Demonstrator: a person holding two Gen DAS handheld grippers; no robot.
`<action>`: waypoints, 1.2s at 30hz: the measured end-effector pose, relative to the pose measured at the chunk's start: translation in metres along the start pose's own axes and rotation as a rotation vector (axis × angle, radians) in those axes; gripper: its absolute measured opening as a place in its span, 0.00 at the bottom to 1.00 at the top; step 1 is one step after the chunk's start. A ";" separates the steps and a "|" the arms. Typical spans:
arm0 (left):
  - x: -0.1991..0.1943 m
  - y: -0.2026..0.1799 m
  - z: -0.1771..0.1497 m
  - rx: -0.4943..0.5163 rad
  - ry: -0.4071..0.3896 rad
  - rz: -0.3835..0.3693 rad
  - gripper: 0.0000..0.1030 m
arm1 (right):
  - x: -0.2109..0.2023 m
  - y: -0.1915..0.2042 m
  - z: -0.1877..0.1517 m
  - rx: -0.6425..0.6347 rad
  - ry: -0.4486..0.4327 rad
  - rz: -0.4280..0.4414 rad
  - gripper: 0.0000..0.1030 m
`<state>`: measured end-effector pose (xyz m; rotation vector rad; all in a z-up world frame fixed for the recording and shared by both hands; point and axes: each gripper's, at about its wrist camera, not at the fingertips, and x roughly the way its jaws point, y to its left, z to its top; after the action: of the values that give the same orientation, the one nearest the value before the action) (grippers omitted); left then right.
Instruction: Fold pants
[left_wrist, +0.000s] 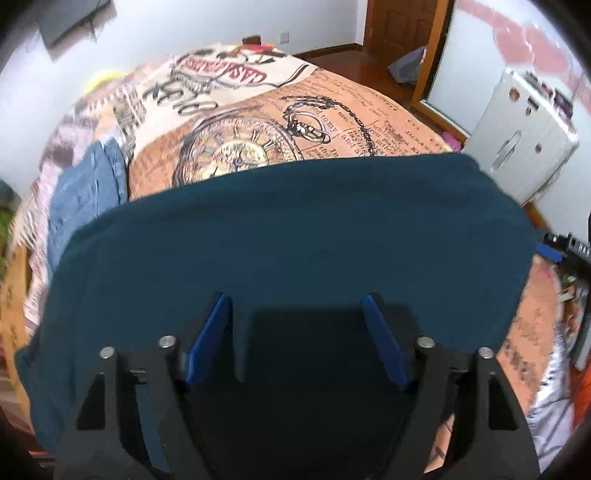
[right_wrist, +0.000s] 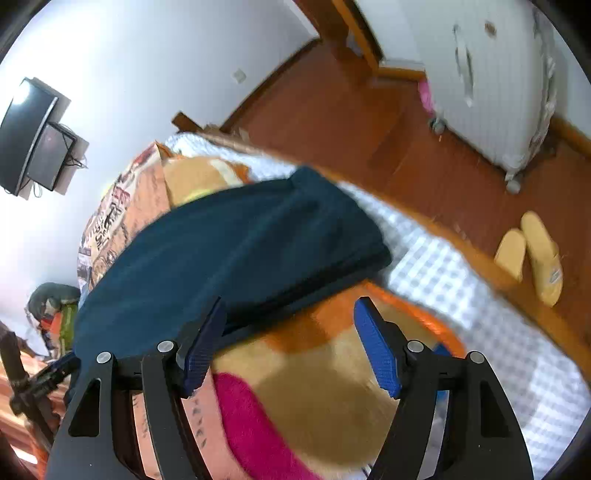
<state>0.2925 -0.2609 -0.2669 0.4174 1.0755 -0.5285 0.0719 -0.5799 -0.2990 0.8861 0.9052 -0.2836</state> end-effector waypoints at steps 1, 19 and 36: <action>0.002 -0.004 -0.001 0.016 -0.003 0.012 0.84 | 0.003 -0.002 -0.001 0.013 0.011 0.017 0.66; 0.012 -0.007 0.007 -0.023 0.003 0.014 0.91 | 0.012 -0.018 0.017 0.136 -0.052 0.155 0.25; -0.050 0.020 -0.021 -0.108 -0.113 -0.068 0.91 | -0.086 0.106 0.039 -0.162 -0.332 0.236 0.14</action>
<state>0.2712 -0.2228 -0.2291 0.2542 1.0071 -0.5456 0.1007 -0.5550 -0.1623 0.7595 0.5029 -0.1440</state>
